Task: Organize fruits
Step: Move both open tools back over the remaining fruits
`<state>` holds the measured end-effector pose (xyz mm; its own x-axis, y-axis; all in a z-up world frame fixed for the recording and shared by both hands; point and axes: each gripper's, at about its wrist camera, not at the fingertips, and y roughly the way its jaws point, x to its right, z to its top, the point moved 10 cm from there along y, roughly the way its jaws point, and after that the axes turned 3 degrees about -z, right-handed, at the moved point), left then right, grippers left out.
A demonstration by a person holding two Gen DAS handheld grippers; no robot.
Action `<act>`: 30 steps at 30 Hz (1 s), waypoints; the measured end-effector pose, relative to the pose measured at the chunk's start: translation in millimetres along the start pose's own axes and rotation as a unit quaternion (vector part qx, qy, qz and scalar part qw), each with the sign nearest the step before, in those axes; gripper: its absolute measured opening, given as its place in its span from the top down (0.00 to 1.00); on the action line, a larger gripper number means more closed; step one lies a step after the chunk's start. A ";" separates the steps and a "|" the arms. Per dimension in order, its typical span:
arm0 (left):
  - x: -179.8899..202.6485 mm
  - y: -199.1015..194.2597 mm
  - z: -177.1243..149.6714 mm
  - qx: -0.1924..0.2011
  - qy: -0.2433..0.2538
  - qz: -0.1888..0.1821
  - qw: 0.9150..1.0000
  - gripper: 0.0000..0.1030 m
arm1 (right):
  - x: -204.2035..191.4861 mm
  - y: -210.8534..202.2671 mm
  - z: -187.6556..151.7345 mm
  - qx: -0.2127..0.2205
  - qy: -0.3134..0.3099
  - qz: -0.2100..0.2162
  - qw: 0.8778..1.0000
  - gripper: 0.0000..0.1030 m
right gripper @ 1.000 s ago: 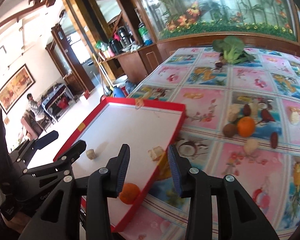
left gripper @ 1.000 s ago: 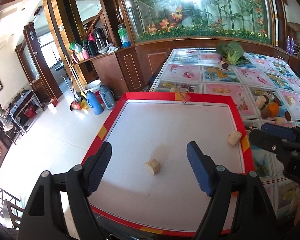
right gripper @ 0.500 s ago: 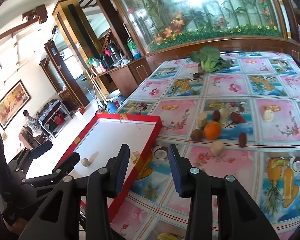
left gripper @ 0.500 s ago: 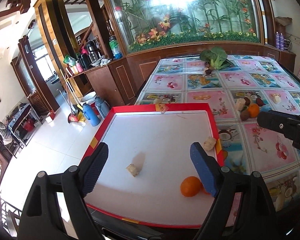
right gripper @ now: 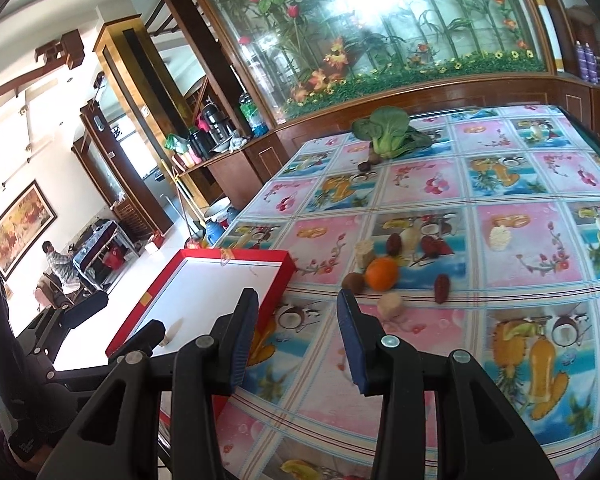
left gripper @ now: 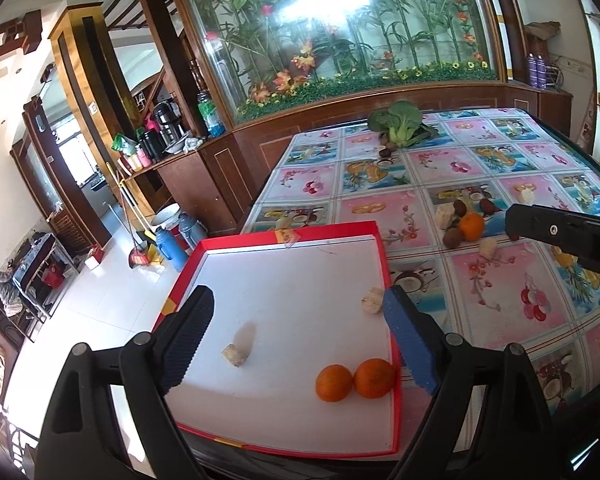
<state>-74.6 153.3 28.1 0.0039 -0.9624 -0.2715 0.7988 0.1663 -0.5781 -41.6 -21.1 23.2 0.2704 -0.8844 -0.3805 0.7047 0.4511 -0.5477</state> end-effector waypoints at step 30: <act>112.2 80.8 2.8 -0.104 0.053 -0.115 0.986 0.12 | 109.3 52.5 -18.0 -0.093 0.010 -0.108 0.990 0.57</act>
<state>-7.9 58.1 -47.0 -0.2354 -0.9538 -0.1868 0.6298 -0.0033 -0.7767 13.1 -91.9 -60.5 0.1128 -0.9608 -0.2533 0.6112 0.2681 -0.7447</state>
